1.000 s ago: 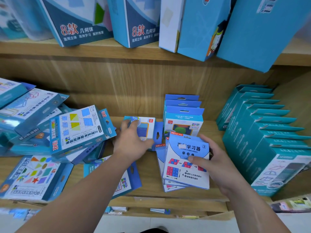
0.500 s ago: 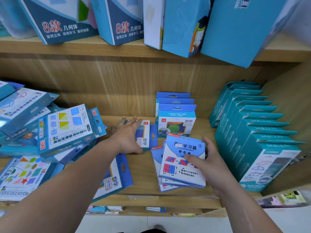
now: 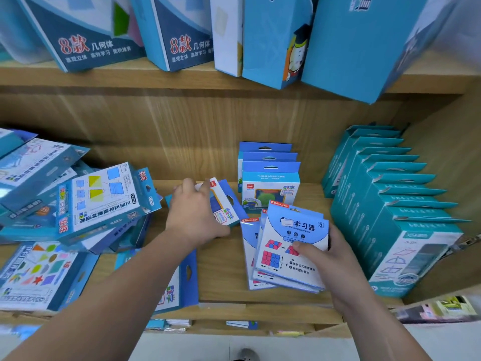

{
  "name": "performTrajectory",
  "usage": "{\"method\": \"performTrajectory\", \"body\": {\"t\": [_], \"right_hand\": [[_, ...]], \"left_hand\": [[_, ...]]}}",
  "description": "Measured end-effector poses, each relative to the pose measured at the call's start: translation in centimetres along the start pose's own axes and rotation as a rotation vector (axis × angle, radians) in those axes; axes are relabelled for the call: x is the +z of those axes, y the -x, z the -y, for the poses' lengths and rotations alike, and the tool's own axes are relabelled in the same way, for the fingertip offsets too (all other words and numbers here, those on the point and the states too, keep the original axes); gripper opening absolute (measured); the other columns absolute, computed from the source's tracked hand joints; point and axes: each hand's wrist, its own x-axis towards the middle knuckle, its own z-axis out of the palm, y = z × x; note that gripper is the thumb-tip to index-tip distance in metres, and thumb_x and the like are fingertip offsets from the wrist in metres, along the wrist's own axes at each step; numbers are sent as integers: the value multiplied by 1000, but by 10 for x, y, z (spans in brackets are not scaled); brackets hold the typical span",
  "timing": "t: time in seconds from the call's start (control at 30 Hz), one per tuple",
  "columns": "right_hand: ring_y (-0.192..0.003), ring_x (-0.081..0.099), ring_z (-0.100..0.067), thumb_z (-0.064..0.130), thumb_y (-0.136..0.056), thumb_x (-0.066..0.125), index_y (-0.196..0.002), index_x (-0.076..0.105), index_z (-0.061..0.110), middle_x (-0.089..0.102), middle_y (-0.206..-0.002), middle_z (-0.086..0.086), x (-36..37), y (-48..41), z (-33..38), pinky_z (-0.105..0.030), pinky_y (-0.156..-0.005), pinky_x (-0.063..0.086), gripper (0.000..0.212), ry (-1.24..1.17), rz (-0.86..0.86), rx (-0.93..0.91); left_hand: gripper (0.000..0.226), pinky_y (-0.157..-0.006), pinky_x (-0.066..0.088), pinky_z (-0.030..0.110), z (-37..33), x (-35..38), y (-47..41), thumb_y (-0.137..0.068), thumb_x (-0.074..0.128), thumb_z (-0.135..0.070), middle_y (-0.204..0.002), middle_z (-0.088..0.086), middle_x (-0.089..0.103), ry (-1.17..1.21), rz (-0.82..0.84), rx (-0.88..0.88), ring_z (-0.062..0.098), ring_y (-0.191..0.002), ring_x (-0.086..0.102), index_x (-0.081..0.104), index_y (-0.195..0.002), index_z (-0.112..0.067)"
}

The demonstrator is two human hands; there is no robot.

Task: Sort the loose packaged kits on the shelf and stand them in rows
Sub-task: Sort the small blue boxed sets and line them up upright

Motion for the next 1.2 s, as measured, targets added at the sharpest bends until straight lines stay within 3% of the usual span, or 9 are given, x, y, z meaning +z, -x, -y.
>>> {"method": "performTrajectory", "body": {"t": [0.17, 0.3, 0.4, 0.63, 0.73, 0.87, 0.97, 1.2], "right_hand": [[-77, 76, -14, 0, -87, 67, -112, 62, 29, 78, -95, 4, -6, -2, 2, -25, -55, 57, 38, -58, -61, -34], [-81, 76, -17, 2, -88, 65, -113, 62, 30, 78, -96, 3, -10, -5, 2, -27, -56, 58, 37, -44, -43, -43], [-83, 76, -17, 4, -89, 65, -112, 62, 31, 78, -95, 6, -9, -6, 1, -30, -60, 60, 35, -39, -42, -54], [-90, 75, -13, 18, -92, 70, -116, 62, 34, 77, -102, 11, -9, -7, -12, -40, -82, 61, 30, -45, -95, -56], [-88, 76, -12, 19, -92, 70, -113, 63, 33, 78, -99, 10, -8, -7, -12, -40, -83, 61, 27, -33, -76, -42], [-86, 76, -13, 21, -91, 71, -114, 64, 32, 78, -99, 8, -8, -9, -13, -40, -81, 61, 26, -18, -43, -26], [-86, 77, -17, 21, -90, 71, -111, 64, 32, 78, -99, 6, -5, -11, -15, -46, -83, 61, 25, -13, -40, -13], [-87, 77, -22, 18, -90, 71, -117, 62, 28, 78, -101, 3, 18, -8, -18, -49, -83, 61, 30, -14, -1, -10]], "left_hand": [[127, -114, 32, 48, -8, -3, 19, -43, 74, -64, -128, 8, 34, -19, -156, -1, 33, -127, 32, 30, -152, -16], [126, -114, 30, 51, -9, 0, 28, -46, 76, -64, -133, 12, 34, -39, -199, -1, 35, -129, 29, 30, -152, -15], [124, -111, 34, 47, -10, 2, 26, -46, 76, -65, -129, 10, 36, -58, -176, -17, 34, -124, 34, 32, -151, -15], [107, -100, 38, 36, -17, -7, 9, -49, 74, -67, -120, 7, 40, -2, -85, -117, 31, -117, 42, 46, -138, -15], [102, -98, 38, 34, -22, -14, 20, -50, 77, -64, -122, 5, 41, 113, -71, -113, 29, -119, 42, 48, -136, -17], [102, -93, 35, 25, -25, -32, 49, -43, 72, -67, -113, -4, 40, 229, -52, 24, 20, -116, 45, 51, -134, -24], [108, -94, 39, 27, -18, -40, 71, -38, 66, -72, -109, -5, 41, 185, -66, 98, 19, -109, 48, 52, -135, -26], [122, -100, 37, 22, 25, -39, 116, -40, 70, -70, -117, -12, 33, 89, 81, 89, 13, -118, 41, 37, -149, -28]]}}
